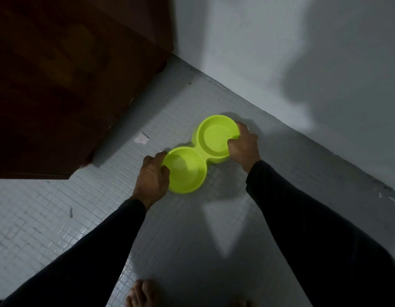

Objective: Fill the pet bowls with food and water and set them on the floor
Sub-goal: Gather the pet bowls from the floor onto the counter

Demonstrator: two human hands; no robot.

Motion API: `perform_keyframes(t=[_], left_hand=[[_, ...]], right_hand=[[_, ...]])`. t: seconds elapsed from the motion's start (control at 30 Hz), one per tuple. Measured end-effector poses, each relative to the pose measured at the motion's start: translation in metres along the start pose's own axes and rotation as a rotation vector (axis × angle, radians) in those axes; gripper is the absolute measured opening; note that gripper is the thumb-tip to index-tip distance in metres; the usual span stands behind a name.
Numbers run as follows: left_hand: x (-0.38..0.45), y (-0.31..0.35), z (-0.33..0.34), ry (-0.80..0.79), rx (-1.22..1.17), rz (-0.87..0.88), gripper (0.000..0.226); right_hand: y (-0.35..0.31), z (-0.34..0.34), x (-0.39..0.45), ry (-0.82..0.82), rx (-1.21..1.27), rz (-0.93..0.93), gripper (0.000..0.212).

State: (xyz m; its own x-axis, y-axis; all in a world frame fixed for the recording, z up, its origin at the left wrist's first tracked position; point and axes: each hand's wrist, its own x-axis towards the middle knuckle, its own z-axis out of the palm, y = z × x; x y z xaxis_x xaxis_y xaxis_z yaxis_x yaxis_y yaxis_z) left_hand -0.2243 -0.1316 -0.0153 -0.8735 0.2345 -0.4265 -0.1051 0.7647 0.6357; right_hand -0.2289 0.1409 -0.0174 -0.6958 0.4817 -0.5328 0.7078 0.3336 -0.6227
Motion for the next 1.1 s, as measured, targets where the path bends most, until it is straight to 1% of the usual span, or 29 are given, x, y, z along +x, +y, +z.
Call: perform_keyframes(t=[0.07, 0.1, 0.17, 0.23, 0.27, 0.33, 0.4, 0.43, 0.47, 0.5, 0.53, 0.6, 0.63, 0.73, 0.87, 0.97, 1.1], left_hand=[[0.004, 0.0, -0.002, 0.013, -0.021, 0.021, 0.049], [0.006, 0.001, -0.002, 0.02, -0.027, 0.037, 0.047], [0.01, 0.002, -0.005, 0.017, -0.026, 0.063, 0.051], [0.018, 0.003, -0.008, -0.001, -0.036, 0.072, 0.048], [0.022, 0.003, -0.009, -0.01, -0.037, 0.085, 0.046], [0.027, 0.003, -0.013, -0.007, -0.019, 0.109, 0.05], [0.03, 0.002, -0.015, 0.017, -0.023, 0.137, 0.049], [0.03, 0.003, -0.015, 0.03, -0.052, 0.151, 0.045], [0.032, 0.003, -0.014, 0.048, -0.103, 0.159, 0.042], [0.033, 0.004, -0.013, 0.071, -0.204, 0.122, 0.04], [0.033, 0.007, -0.013, 0.108, -0.342, 0.036, 0.039], [0.032, 0.013, -0.012, 0.153, -0.617, -0.174, 0.038], [0.029, 0.016, -0.011, 0.155, -0.712, -0.238, 0.038], [0.02, 0.022, -0.006, 0.155, -0.9, -0.309, 0.04], [0.016, 0.034, -0.001, 0.219, -1.04, -0.327, 0.039], [0.015, 0.039, 0.001, 0.256, -1.053, -0.329, 0.031], [0.013, 0.042, 0.001, 0.248, -1.074, -0.321, 0.034]], right_hand=[[0.006, -0.003, -0.002, 0.006, 0.062, 0.022, 0.086], [0.01, -0.004, -0.003, -0.001, 0.095, 0.022, 0.089], [0.02, -0.003, -0.006, -0.021, 0.186, 0.01, 0.088], [0.03, -0.001, -0.009, -0.01, 0.292, 0.026, 0.078], [0.034, 0.001, -0.011, 0.018, 0.352, 0.055, 0.067], [0.039, 0.005, -0.015, 0.093, 0.429, 0.097, 0.044], [0.045, 0.009, -0.02, 0.163, 0.444, 0.063, 0.042], [0.048, 0.012, -0.023, 0.197, 0.447, 0.028, 0.041], [0.051, 0.014, -0.027, 0.222, 0.453, -0.006, 0.035], [0.054, 0.017, -0.03, 0.241, 0.461, -0.028, 0.029], [0.056, 0.018, -0.033, 0.253, 0.477, -0.036, 0.026], [0.059, 0.022, -0.039, 0.274, 0.53, -0.019, 0.029], [0.061, 0.024, -0.042, 0.289, 0.557, -0.006, 0.031], [0.062, 0.029, -0.05, 0.325, 0.614, 0.018, 0.031], [0.06, 0.03, -0.056, 0.357, 0.642, 0.013, 0.026], [0.06, 0.026, -0.058, 0.368, 0.642, 0.018, 0.023], [0.061, 0.023, -0.059, 0.374, 0.651, 0.021, 0.028]])
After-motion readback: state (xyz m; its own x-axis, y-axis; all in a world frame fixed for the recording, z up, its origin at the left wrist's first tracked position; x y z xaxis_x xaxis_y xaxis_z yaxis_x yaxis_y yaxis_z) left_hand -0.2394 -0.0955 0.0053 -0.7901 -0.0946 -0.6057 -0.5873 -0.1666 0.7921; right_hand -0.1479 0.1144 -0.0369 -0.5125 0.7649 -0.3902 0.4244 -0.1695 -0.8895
